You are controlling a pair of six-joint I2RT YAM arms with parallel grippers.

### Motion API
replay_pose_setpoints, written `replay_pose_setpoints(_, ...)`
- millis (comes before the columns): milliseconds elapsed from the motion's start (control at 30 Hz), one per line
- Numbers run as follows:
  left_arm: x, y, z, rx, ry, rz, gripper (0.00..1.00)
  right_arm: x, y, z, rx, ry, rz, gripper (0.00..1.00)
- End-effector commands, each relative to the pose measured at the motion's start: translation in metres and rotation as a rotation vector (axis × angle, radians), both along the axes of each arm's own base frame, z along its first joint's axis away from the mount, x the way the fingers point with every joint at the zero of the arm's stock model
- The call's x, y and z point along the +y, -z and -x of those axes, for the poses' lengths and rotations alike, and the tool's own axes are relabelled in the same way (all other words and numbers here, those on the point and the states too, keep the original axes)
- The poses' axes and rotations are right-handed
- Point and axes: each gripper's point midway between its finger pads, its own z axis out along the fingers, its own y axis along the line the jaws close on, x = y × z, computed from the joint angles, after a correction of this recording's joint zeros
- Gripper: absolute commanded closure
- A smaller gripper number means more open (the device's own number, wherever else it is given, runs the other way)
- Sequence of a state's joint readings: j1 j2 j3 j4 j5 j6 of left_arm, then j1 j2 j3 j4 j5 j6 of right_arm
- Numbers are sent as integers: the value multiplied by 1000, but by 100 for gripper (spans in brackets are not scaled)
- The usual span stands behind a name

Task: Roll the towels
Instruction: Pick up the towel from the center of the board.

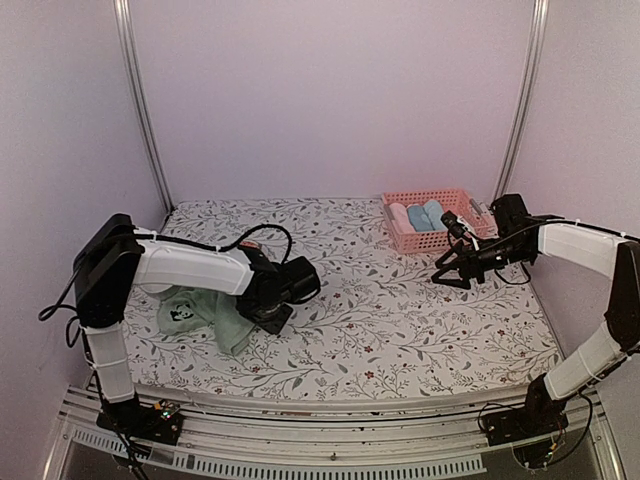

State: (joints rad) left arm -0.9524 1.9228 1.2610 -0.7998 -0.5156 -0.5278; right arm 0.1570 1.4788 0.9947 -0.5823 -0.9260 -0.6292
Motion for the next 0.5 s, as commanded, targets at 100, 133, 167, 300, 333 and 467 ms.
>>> replay_pose_setpoints(100, 25, 3, 0, -15, -40, -124, 59, 4, -3, 2, -21, -26, -14, 26)
replay_pose_setpoints(133, 25, 4, 1, -14, -40, -127, 60, 4, -3, 2, -19, -27, -14, 26)
replay_pose_setpoints(167, 27, 4, 1, -16, -40, -135, 61, 4, -2, 2, -16, -29, -13, 27)
replay_pose_setpoints(300, 37, 12, 3, -24, -45, -205, 71, 4, -1, 3, -14, -31, -11, 27)
replay_pose_setpoints(333, 38, 11, 3, -27, -45, -209, 73, 5, -1, 3, -15, -32, -11, 27)
replay_pose_setpoints(467, 39, 9, 2, -35, -43, -215, 80, 5, -2, 4, -16, -33, -9, 27)
